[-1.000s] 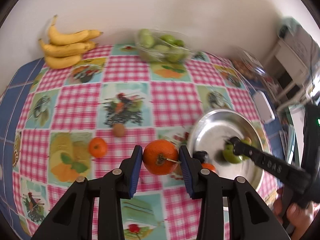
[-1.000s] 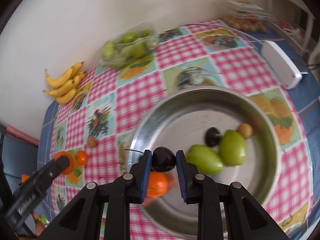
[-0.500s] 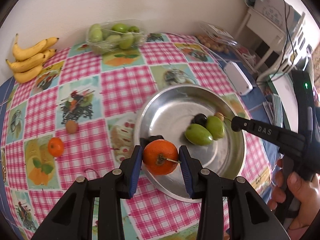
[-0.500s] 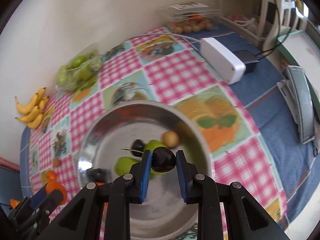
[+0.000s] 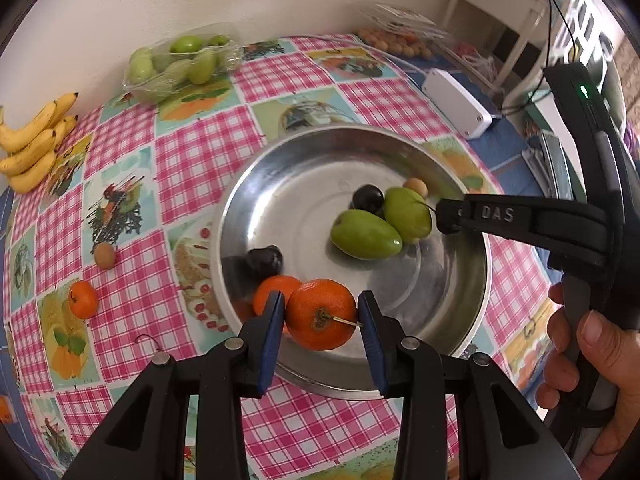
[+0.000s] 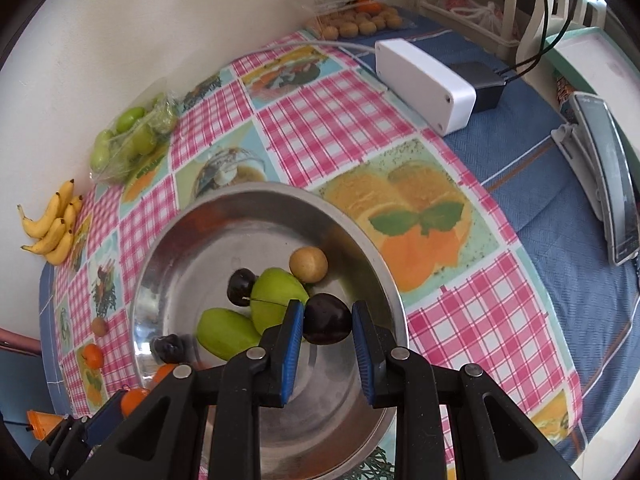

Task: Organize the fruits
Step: 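Carry the dark plum and the tangerine over the steel bowl with both tools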

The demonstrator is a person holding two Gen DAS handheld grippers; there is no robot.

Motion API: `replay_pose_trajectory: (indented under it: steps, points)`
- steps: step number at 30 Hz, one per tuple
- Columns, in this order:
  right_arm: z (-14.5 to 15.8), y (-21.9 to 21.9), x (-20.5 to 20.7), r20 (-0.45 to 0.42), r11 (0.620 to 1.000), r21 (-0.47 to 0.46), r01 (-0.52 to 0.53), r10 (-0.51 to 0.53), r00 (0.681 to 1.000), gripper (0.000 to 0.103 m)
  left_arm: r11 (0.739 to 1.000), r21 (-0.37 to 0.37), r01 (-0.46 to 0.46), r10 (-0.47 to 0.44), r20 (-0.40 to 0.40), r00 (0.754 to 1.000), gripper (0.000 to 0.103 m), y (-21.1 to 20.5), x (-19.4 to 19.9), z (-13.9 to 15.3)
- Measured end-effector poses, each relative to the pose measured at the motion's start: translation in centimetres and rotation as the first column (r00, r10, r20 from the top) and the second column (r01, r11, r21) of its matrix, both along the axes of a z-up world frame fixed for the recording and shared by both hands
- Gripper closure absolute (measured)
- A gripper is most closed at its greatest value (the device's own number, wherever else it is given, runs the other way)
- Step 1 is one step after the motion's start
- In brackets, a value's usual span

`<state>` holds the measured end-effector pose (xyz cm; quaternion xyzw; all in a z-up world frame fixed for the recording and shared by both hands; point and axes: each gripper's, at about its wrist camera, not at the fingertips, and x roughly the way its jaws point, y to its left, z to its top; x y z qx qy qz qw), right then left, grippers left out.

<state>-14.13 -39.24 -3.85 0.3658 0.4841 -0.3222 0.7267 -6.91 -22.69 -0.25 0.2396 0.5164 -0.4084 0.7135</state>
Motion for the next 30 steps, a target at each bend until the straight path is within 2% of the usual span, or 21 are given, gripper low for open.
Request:
replay_pose_trajectory:
  steps: [8, 16, 30]
  points:
    - [-0.7, 0.0, 0.0, -0.015, 1.0, 0.015, 0.002, -0.002, 1.0, 0.076, 0.998, 0.05, 0.046, -0.045, -0.007, 0.999, 0.064, -1.0, -1.3, -1.5]
    - [-0.7, 0.0, 0.0, -0.021, 1.0, 0.015, 0.003, -0.003, 1.0, 0.076, 0.994, 0.094, 0.052, -0.052, -0.004, 0.999, 0.064, -1.4, -1.5, -2.8]
    - [-0.7, -0.1, -0.2, -0.017, 1.0, 0.016, 0.017, -0.017, 1.0, 0.075, 0.992, 0.109, 0.056, -0.055, -0.012, 0.998, 0.064, -2.0, -1.7, -3.6]
